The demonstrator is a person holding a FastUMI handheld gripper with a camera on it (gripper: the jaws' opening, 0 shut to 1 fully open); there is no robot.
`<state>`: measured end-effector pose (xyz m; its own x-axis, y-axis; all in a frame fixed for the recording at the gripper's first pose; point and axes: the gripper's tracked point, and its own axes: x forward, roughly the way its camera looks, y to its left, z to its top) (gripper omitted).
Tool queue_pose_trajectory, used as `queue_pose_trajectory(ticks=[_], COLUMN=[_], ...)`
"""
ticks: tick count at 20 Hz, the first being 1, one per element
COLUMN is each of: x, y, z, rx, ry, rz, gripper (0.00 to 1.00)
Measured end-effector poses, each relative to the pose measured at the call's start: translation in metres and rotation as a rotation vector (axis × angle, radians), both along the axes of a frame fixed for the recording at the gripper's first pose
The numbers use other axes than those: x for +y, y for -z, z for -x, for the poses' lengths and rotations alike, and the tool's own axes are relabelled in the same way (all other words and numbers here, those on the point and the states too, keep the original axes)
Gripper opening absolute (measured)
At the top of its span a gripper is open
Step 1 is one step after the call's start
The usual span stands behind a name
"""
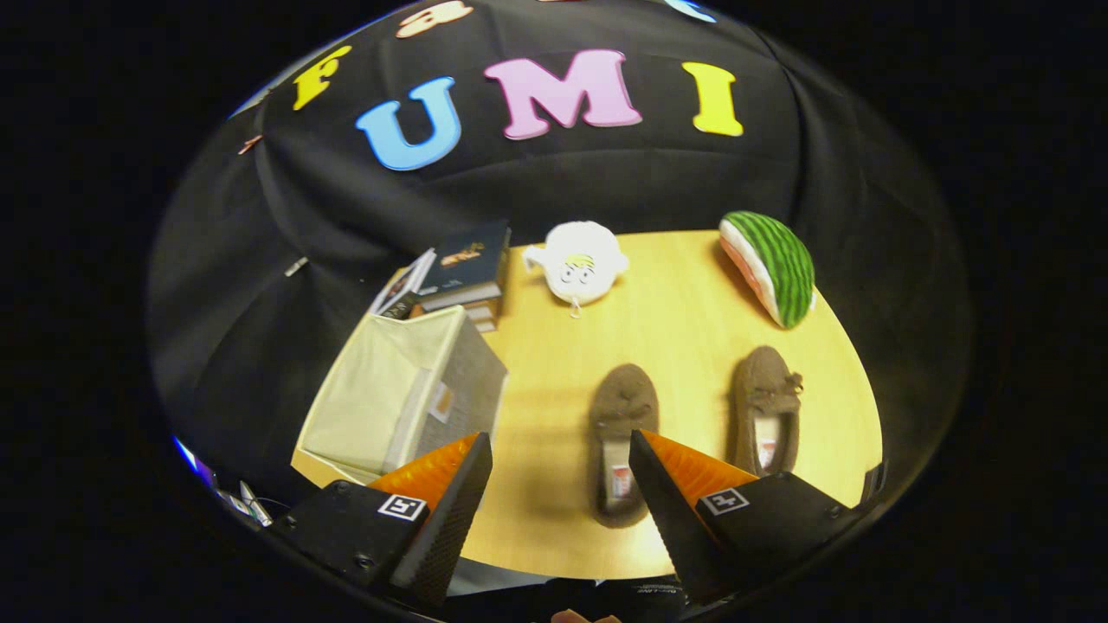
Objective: Open the storage box then place both shoes into the box .Put the left shoe in first, then the right shoe, with the right side of both shoes facing outward in a uniform manner.
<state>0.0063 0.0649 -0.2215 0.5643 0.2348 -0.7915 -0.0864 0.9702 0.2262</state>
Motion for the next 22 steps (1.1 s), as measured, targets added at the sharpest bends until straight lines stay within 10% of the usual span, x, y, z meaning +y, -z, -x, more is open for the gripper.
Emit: queue_pose_trajectory(ticks=[17,22], x=[-0.073,-0.061], y=[0.14,0.153], z=[-0.027,-0.038], rx=[0.226,0.253], ry=[0.04,0.052], rz=[0.174,0.105], gripper=[0.99,0.67])
